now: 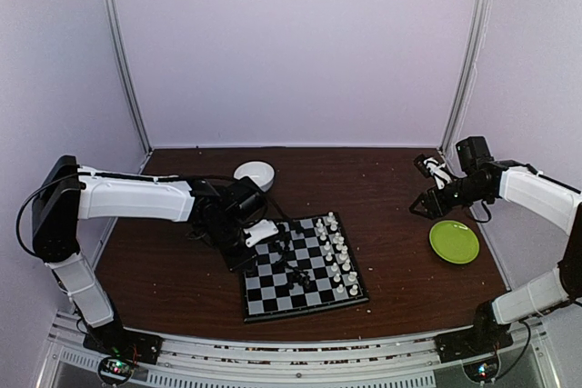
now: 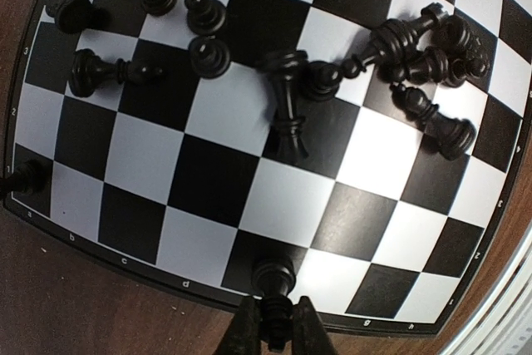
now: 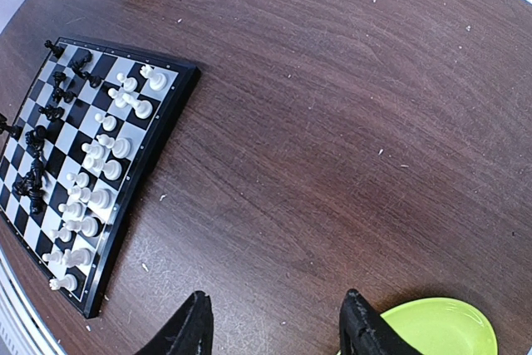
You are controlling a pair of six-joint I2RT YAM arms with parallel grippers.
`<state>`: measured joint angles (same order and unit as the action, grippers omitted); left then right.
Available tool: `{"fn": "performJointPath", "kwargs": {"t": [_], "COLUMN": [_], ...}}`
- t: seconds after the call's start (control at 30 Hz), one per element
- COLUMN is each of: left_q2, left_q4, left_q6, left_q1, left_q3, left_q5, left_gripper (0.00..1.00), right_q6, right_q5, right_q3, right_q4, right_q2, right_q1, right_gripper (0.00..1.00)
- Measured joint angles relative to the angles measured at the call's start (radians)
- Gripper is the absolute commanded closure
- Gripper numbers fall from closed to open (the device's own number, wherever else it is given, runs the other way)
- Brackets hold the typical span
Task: Set up the chess pieces on the board
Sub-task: Place the king at d8.
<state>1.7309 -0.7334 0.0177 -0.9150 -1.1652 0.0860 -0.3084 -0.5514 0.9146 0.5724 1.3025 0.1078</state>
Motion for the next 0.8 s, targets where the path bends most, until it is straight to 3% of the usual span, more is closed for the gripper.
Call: {"fn": "performJointPath", "kwargs": {"t": [0.47, 0.8], "left_q2": [0.0, 0.005], "left_q4": [0.008, 0.008], "left_q6": [-0.001, -0.002], "left_q1": [0.0, 0.0], "left_q3": [0.0, 0.0], "left_q5": [-0.026, -0.034], "left_gripper": [0.9, 0.75], "right_q6": [0.0, 0.0], "right_q5": [0.003, 0.003], "right_q3": [0.0, 0.0], "right_q4": [0.0, 0.0], "right_q2": [0.0, 0.0], "right_q1": [0.0, 0.0], "right_gripper": [0.47, 0.47]}}
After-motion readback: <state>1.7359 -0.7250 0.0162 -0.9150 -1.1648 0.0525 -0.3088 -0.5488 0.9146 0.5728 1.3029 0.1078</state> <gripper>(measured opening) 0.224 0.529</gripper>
